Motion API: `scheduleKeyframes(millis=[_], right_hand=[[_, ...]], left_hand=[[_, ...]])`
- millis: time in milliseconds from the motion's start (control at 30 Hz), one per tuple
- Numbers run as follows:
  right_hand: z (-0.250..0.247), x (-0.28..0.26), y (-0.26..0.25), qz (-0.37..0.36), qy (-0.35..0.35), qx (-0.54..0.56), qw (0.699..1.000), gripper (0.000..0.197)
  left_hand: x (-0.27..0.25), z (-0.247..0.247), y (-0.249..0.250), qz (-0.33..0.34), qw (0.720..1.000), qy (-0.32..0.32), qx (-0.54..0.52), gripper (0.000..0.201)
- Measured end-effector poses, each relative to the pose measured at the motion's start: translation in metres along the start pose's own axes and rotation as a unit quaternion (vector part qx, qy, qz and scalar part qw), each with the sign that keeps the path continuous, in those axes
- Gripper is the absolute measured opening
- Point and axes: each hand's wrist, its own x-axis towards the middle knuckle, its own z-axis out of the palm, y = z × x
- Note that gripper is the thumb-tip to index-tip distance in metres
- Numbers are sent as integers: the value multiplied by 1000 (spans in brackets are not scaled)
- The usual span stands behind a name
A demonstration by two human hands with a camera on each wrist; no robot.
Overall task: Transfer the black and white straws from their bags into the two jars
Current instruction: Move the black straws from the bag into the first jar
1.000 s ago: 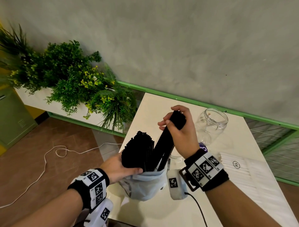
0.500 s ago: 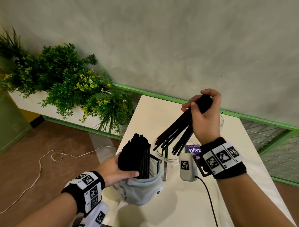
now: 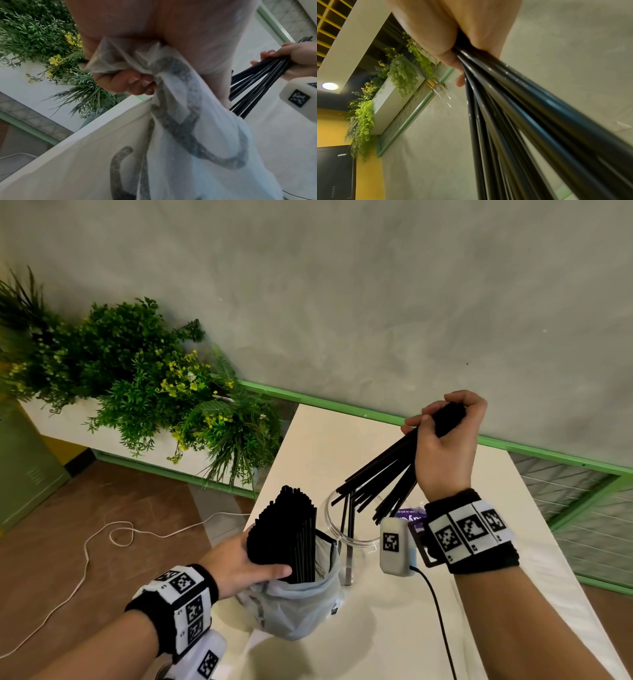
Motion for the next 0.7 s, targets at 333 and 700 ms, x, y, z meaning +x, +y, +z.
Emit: scheduleKeyframes(millis=[333, 700], right_hand=[[22, -26, 11, -6, -42, -47, 998, 46], [20, -19, 25, 2, -34, -26, 999, 48]], left_hand=[[-3, -2, 8, 6, 1000, 1, 25, 69], [3, 0, -2, 1, 1000, -1, 15, 69]])
